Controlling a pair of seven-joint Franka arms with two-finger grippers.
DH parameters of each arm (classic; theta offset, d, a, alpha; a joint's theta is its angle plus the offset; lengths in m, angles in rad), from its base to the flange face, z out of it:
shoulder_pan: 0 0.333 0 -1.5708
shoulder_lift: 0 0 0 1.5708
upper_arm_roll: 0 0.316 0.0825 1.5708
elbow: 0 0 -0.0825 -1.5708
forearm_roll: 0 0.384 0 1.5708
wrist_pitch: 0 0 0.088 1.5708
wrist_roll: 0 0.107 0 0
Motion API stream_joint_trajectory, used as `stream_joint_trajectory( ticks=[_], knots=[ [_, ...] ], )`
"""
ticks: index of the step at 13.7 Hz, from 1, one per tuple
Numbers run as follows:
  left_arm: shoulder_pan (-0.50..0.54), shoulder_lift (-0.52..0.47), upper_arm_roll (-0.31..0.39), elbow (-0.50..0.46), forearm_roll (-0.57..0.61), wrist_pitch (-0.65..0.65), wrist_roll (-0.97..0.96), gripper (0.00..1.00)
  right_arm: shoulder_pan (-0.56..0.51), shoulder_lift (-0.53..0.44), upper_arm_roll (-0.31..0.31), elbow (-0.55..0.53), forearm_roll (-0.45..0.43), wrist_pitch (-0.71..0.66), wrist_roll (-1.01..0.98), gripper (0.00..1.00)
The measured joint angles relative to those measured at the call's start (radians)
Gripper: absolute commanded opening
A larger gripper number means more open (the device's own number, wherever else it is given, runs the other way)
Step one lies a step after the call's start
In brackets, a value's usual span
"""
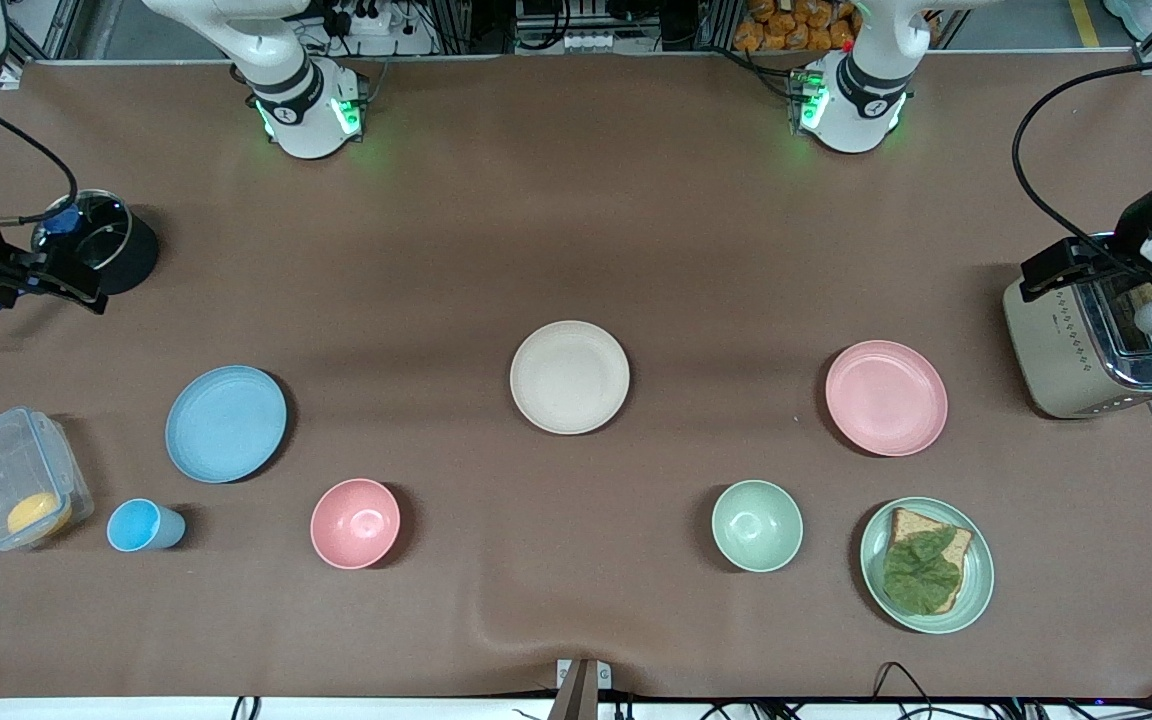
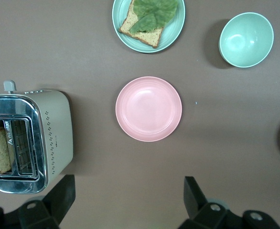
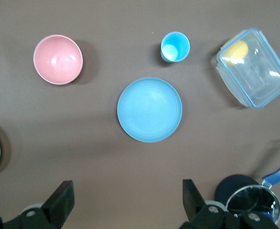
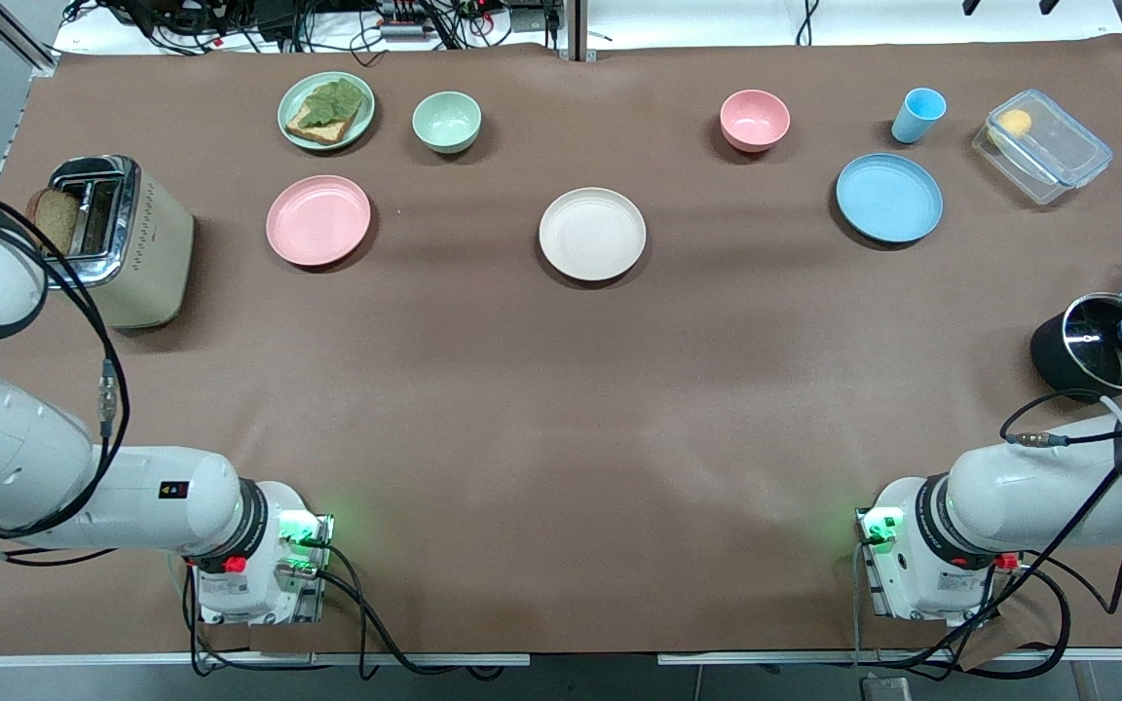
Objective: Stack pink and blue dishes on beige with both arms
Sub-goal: 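Reach the right gripper to the blue plate while the left gripper reaches pink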
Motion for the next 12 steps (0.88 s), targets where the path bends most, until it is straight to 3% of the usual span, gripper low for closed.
stream_joint_trajectory(
  ticks=[7,12],
  knots=[
    [-0.003,0.004,-0.003,-0.002,0.000,-0.002,0.000,1.00,-0.001,-0.017,0.000,-0.007,0.001,-0.089,0.000,1.00],
    [0.033,0.057,0.000,-0.057,0.000,0.016,0.082,1.00,-0.045,0.099,-0.004,-0.150,0.001,0.003,0.000,1.00]
  ],
)
